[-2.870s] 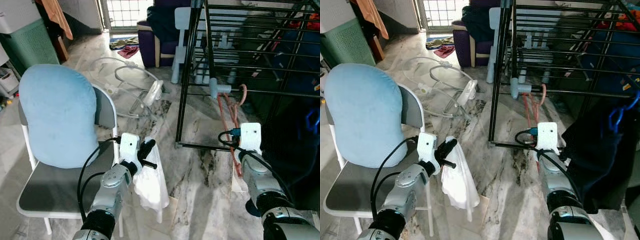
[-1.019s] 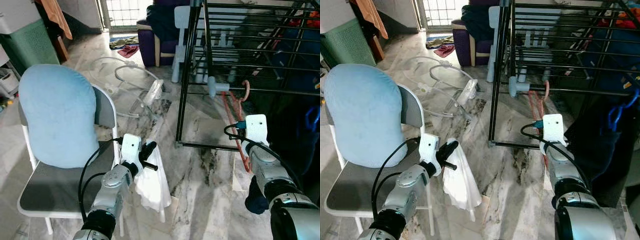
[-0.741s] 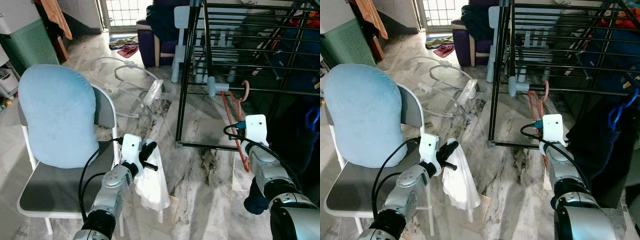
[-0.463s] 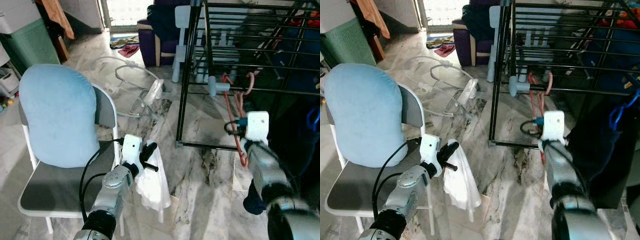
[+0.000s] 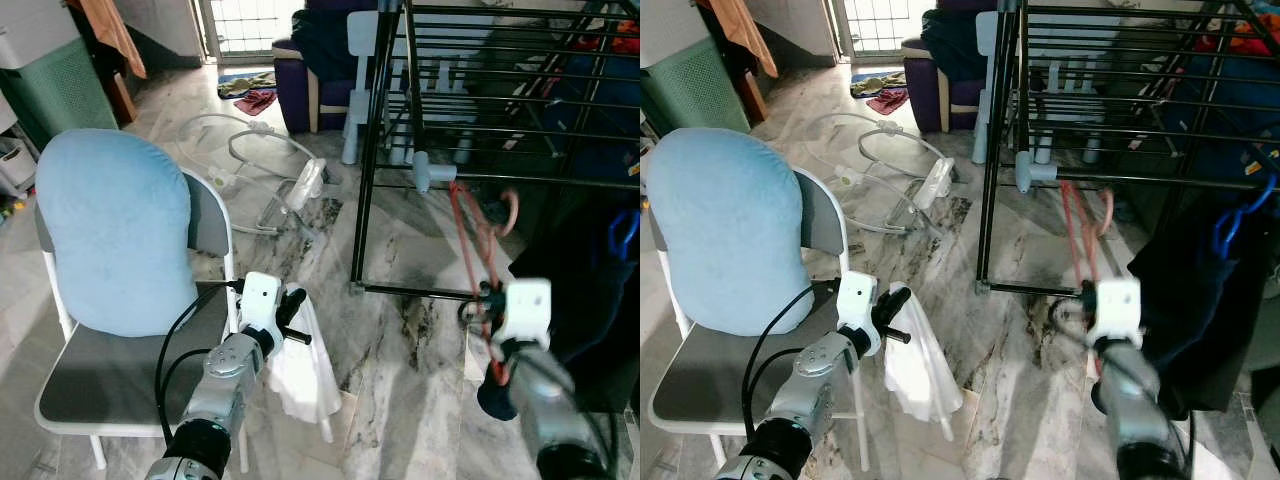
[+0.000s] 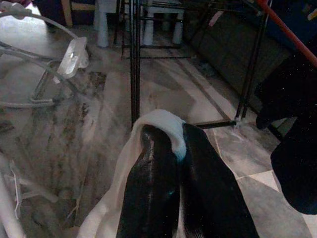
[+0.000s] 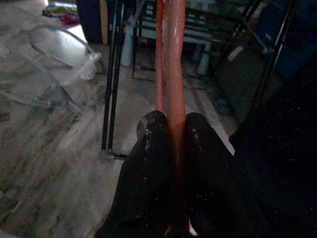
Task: Hang hanger
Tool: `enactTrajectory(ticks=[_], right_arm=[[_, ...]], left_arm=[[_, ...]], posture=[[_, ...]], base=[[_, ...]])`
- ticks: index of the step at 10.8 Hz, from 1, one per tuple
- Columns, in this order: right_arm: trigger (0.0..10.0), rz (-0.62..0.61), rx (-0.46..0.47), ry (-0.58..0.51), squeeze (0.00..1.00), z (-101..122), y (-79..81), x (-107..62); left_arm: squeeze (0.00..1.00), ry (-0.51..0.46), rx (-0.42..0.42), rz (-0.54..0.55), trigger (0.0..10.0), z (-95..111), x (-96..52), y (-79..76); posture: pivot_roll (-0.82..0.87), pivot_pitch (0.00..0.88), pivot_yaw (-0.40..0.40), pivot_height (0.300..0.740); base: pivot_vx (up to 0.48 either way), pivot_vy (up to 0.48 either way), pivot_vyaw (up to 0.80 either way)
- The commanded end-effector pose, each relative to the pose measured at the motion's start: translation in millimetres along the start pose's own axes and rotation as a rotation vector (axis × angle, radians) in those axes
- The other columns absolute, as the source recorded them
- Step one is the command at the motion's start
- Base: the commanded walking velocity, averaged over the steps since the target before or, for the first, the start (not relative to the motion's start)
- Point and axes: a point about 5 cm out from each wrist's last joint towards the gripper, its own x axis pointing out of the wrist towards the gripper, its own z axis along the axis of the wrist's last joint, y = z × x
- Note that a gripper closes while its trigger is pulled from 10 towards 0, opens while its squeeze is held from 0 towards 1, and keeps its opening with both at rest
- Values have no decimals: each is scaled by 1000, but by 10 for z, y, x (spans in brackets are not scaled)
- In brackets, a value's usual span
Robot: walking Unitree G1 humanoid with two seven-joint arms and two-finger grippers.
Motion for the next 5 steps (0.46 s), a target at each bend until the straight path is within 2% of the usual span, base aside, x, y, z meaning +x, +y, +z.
enactTrajectory(ticks=[1,3,4,5], right_arm=[[10000,6,-13,-47,0,76,74,-21],[10000,28,-2,-40,0,13,182,-108],[10000,32,3,-38,0,23,212,-117],[10000,31,5,-39,0,53,217,-92]], left_arm=[[0,-19,31,16,10000,65,28,25],[0,-14,40,32,10000,56,25,39],[0,4,11,34,10000,40,31,48],[0,-6,25,43,10000,73,47,66]], posture=[[-111,26,22,740],[-109,29,21,740],[-111,30,23,740],[-108,31,22,740]], base=[[0,0,0],[0,0,0],[0,0,0],[-296,0,0]])
